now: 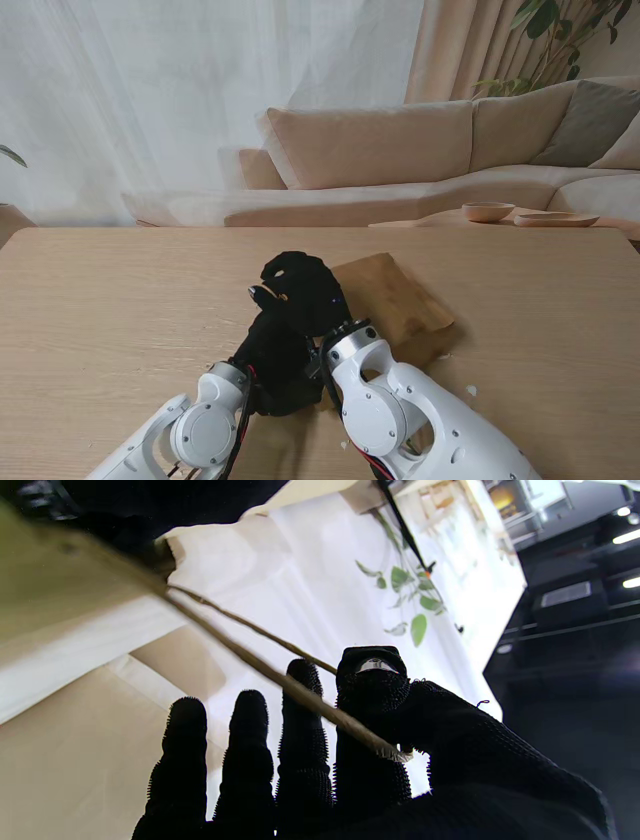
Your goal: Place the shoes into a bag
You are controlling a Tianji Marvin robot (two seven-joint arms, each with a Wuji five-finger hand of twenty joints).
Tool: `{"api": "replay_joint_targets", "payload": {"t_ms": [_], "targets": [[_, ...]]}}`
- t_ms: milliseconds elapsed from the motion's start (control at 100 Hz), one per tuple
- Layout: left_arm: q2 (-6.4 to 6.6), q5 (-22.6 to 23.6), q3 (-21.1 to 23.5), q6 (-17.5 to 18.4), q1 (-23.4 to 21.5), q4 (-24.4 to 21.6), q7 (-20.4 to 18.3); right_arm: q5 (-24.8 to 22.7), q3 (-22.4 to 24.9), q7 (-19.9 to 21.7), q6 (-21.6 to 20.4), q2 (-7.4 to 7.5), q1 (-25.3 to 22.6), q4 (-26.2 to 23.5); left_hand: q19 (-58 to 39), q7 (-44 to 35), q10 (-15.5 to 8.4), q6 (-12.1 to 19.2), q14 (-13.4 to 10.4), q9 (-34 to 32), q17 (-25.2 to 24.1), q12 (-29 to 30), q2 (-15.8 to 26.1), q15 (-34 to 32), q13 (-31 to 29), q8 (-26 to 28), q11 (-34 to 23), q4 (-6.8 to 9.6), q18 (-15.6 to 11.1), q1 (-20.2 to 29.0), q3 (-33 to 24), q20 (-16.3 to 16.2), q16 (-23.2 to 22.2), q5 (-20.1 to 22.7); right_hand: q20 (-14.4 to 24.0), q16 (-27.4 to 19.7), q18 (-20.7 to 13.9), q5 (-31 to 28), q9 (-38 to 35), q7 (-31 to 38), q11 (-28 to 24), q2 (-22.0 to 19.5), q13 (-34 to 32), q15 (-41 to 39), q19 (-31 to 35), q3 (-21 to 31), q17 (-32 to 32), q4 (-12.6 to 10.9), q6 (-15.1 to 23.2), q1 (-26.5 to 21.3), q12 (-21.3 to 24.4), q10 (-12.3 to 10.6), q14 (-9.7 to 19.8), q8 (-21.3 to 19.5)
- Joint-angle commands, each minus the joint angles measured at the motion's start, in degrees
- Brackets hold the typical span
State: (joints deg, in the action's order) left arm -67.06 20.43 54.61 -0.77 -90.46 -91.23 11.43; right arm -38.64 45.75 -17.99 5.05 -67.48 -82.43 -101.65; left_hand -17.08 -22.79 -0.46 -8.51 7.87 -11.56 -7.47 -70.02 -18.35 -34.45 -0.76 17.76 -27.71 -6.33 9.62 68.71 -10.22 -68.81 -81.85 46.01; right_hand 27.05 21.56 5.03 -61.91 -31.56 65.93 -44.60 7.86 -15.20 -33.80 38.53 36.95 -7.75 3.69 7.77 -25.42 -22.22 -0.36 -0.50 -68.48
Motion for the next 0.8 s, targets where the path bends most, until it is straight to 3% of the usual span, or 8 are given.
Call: {"api": "replay_joint_targets", "payload": {"t_ms": [0,320,550,790], "targets": [[-1.11,-0.1,-0.4,-0.1,0.5,-1.7,0.1,0.2,-0.7,0.3,-0.8,-0.85,-0.5,-0.1,-1.6,-3.8,5.9,8.1,0.7,-5.9,-0.7,-5.6,7.1,-5.4,-0.8,0.9,-10.4,2.41,-0.1,5.3,-4.3,-1.4,-3.7,-0.5,-0.7,0.7,0.2,-1.1,0.5,-0.2,-0.9,-2.2,-0.3,-1.1,1.6,1.6,0.6,-1.7,1.0,-1.0,-0.7,0.5,-0.2,-1.0],[-1.83,0.8,-2.4,-1.3,1.7,-1.5,2.3,1.1,-1.9,-0.6,-3.7,-1.10,-1.2,-0.2,-1.5,-3.8,5.8,8.1,0.5,-5.7,-0.6,-5.6,7.1,-6.2,-0.8,0.8,-10.6,2.33,-0.1,5.3,-4.2,-1.6,-3.8,-0.7,-1.0,0.7,0.0,-1.4,1.8,-0.3,-0.9,-2.2,0.2,-1.1,2.0,1.7,0.8,-1.7,1.0,-1.1,-0.7,0.5,0.0,-1.0],[-1.49,-1.4,-1.9,-1.6,1.2,-3.2,0.1,2.3,-1.1,1.5,-5.6,-0.54,-2.0,-0.8,-1.4,-4.2,6.2,7.8,0.6,-5.7,-0.6,-5.8,7.0,-7.2,-0.8,0.9,-11.1,2.23,0.0,5.3,-4.0,-1.8,-4.0,-0.2,-1.8,0.0,0.0,-0.3,3.2,-0.6,0.5,-3.2,1.2,0.3,0.8,0.4,1.9,-1.5,1.5,-0.7,-0.1,0.5,0.6,-1.2],[-1.00,-2.3,-2.5,-0.6,2.0,-2.6,-2.4,5.0,0.1,3.9,-10.3,-0.11,-1.9,-0.4,-1.3,-4.3,5.6,7.8,0.3,-5.2,-0.6,-5.5,7.0,-7.1,-0.8,1.0,-11.1,2.29,-0.2,5.3,-3.9,-1.9,-3.6,0.1,-3.2,-0.7,-1.5,1.0,6.4,-0.5,0.7,-4.2,3.6,1.6,-2.5,-2.1,3.3,-1.8,2.8,-1.0,0.1,0.2,1.9,-2.8]]}}
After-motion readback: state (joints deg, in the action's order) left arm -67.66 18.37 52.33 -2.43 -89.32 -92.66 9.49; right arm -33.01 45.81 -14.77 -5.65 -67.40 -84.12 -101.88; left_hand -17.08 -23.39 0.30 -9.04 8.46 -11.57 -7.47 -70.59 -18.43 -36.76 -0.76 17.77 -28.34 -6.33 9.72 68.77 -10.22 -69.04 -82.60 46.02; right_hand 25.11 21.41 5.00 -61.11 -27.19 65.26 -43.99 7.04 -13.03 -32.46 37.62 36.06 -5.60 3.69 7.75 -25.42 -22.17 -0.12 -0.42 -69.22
